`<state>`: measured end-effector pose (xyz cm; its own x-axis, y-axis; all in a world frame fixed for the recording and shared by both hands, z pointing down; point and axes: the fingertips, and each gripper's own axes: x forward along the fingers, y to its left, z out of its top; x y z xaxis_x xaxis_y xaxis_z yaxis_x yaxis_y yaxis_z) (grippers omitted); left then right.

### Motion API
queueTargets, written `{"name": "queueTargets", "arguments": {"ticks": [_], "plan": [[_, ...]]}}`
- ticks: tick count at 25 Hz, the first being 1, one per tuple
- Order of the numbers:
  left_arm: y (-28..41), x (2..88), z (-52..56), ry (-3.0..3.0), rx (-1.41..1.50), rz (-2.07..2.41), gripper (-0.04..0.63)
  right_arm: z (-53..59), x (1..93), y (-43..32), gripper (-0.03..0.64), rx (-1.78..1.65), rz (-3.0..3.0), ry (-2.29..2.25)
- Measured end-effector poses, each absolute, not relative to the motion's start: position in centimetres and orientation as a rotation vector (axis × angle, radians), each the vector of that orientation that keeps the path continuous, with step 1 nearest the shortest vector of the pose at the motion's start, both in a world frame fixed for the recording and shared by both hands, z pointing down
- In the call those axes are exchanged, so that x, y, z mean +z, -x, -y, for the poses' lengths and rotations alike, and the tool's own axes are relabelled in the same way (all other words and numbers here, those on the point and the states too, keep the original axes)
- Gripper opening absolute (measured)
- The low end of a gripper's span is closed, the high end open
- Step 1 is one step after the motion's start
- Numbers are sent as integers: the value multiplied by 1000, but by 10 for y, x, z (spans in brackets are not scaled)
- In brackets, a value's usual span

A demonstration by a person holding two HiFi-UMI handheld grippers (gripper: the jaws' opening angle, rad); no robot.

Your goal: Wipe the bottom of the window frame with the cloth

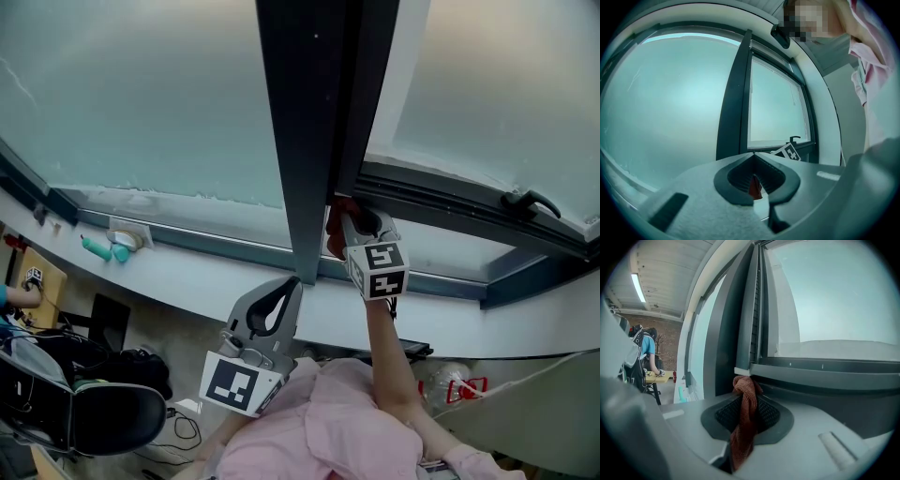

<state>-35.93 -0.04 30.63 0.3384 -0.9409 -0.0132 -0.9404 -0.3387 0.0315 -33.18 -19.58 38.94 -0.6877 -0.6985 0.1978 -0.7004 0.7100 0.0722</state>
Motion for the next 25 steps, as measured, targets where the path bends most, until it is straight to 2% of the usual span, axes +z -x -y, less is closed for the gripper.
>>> {"name": "queueTargets", "arguments": {"ticks": [25], "plan": [[315,305,20,-2602,-35,1722,-2,204,390,275,57,46,2684,-1183]]}}
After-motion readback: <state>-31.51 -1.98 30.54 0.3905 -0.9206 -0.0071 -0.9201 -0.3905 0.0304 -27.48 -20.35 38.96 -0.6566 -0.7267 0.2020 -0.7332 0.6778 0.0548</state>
